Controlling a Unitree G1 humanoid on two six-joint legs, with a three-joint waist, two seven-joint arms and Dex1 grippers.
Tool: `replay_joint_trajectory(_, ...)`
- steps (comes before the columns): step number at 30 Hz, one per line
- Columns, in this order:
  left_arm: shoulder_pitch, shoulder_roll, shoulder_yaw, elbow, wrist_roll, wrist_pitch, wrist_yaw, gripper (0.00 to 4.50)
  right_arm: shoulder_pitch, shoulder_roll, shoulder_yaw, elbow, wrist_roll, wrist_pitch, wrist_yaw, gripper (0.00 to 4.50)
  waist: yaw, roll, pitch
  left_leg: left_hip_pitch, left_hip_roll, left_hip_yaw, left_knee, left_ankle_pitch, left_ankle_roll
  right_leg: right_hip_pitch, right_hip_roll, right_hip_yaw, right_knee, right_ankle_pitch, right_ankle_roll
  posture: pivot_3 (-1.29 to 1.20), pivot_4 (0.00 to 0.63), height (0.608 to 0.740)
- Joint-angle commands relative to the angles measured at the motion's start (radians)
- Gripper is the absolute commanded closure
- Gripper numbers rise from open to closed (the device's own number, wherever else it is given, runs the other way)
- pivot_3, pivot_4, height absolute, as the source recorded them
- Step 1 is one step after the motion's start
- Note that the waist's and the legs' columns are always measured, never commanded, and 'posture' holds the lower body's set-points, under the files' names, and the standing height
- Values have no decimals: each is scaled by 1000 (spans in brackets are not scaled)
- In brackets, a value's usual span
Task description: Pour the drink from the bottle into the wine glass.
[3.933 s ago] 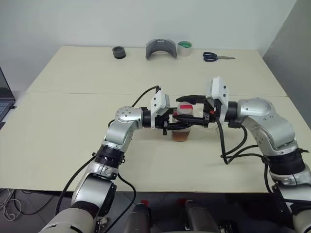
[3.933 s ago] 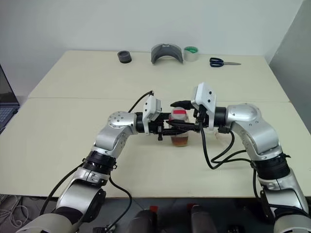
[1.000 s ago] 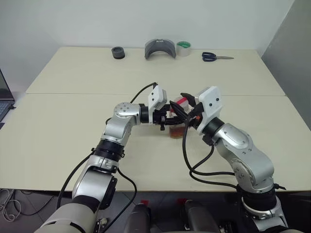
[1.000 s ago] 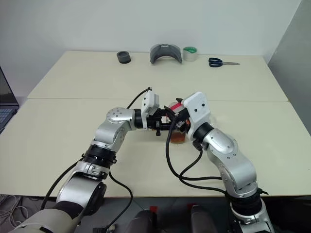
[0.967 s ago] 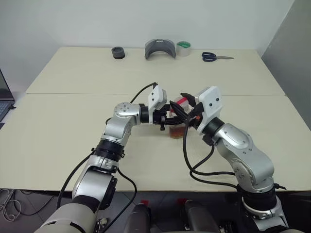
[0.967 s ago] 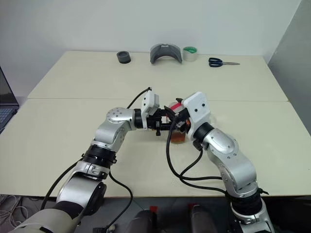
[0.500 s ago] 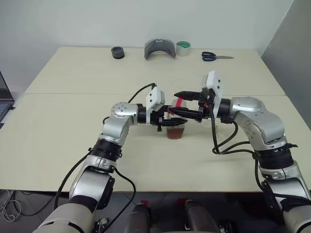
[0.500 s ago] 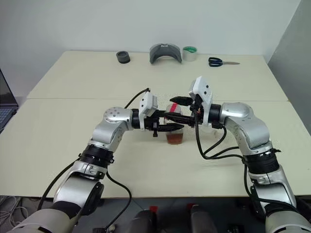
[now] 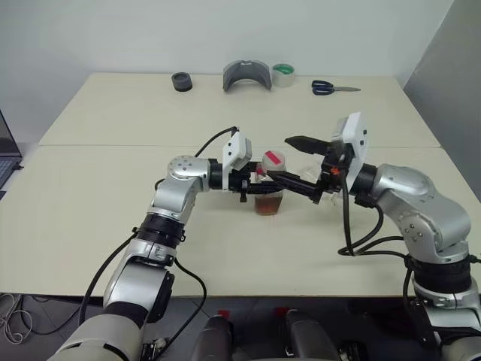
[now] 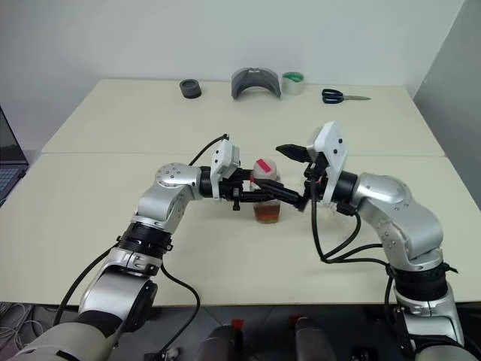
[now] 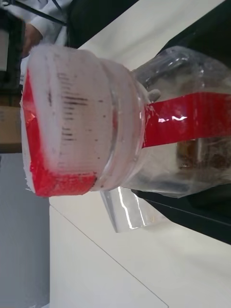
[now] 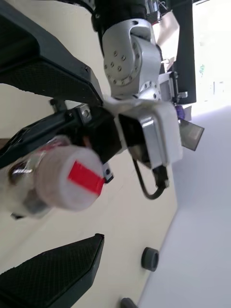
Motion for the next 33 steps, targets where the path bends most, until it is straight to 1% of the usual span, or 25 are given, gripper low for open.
replay_joint_trajectory(1,-38,1,31,-13,-33,9,-12,2668,-7,30,33,-26,-75,-67,-73,0,0,0,0,0,0,0,0,0,0,0,0,0,0,0,0,0,150,740)
replay_joint_trajectory(7,-53,2,35,7,-32,14,-22,2668,-16,49,71,32,-180,-131,-124,0,1,0,0,0,-1,0,0,0,0,0,0,0,-1,0,0,0,150,740)
replay_joint_trajectory(13,-55,3,39,8,-30,21,-29,2668,-3,32,55,51,-207,-135,-125,0,1,0,0,0,0,1,0,0,0,0,0,0,-1,0,0,0,150,740)
replay_joint_trajectory(23,-60,11,39,30,-20,1,-33,2668,32,13,7,0,-147,-86,-118,0,1,0,0,0,0,0,0,0,0,0,0,0,-1,0,0,0,150,740)
replay_joint_trajectory(33,-49,19,35,25,-15,-9,-35,2668,39,15,0,-23,-120,-60,-125,0,1,0,0,0,0,0,0,0,0,0,0,0,-1,0,0,0,150,740)
